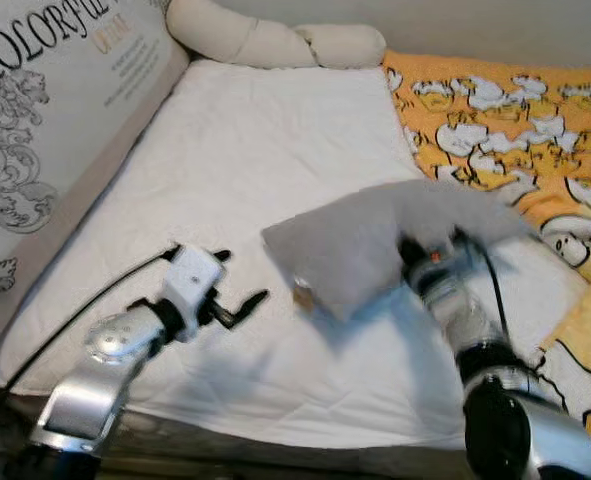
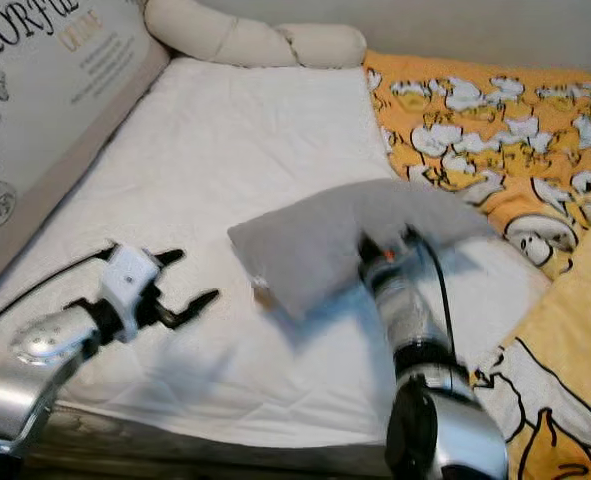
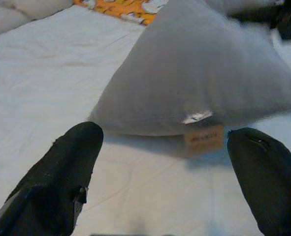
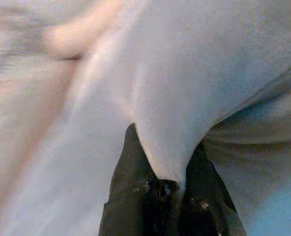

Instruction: Clean up the room

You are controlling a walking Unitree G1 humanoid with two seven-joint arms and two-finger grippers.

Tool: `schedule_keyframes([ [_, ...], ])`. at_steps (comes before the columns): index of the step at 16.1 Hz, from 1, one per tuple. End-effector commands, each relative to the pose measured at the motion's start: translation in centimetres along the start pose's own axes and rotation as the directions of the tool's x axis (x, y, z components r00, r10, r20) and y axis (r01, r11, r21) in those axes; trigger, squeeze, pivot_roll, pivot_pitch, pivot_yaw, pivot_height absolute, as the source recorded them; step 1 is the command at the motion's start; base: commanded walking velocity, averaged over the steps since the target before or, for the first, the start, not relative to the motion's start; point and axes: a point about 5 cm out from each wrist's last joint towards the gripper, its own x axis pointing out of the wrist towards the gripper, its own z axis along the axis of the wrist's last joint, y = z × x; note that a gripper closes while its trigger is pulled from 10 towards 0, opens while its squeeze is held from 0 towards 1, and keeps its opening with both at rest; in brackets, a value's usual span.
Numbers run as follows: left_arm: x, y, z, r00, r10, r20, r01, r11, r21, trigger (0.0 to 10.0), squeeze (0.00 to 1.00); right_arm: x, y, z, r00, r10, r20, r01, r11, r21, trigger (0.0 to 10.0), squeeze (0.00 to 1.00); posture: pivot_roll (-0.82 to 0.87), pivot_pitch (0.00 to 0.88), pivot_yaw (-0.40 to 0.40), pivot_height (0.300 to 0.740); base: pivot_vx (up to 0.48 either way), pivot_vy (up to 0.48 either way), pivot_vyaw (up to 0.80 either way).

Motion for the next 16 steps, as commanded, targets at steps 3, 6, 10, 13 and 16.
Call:
schedule_keyframes([
  [3,-0.3,1.9,1.4,0.994,0.076,0.079,-0.069,0.995,-0.078,10.0,0.00,1.1,8.7,3.2,0.916,0.400,-0.032,-0.401,0.908,-0.121,0.0,0.00,0.07,0.000,-0.019,0.740,0.000,0.000,0.00],
  [6,-0.7,4.2,2.9,0.963,0.206,0.173,-0.176,0.969,-0.170,10.0,0.00,0.2,11.4,4.4,0.840,0.537,-0.081,-0.543,0.833,-0.106,0.0,0.00,0.07,0.000,-0.017,0.740,0.000,0.000,0.00],
  [10,-1.5,7.0,4.1,0.869,0.422,0.260,-0.324,0.881,-0.346,10.0,0.00,-1.5,11.7,5.0,0.790,0.596,-0.142,-0.605,0.796,-0.029,0.0,0.00,0.06,0.000,-0.013,0.740,0.000,0.000,0.00],
  [13,-0.6,6.8,2.6,0.872,0.465,0.153,-0.378,0.839,-0.392,10.0,0.00,-2.7,3.1,-2.9,0.831,0.267,-0.488,-0.381,0.912,-0.151,0.0,0.00,0.06,0.000,-0.020,0.740,0.000,0.000,0.00],
  [16,1.7,5.0,-1.8,0.933,0.343,-0.111,-0.359,0.909,-0.209,10.0,1.00,-3.4,-1.7,-6.3,0.836,0.011,-0.549,-0.206,0.933,-0.295,0.0,0.00,0.07,0.000,-0.028,0.740,0.000,0.000,0.00],
])
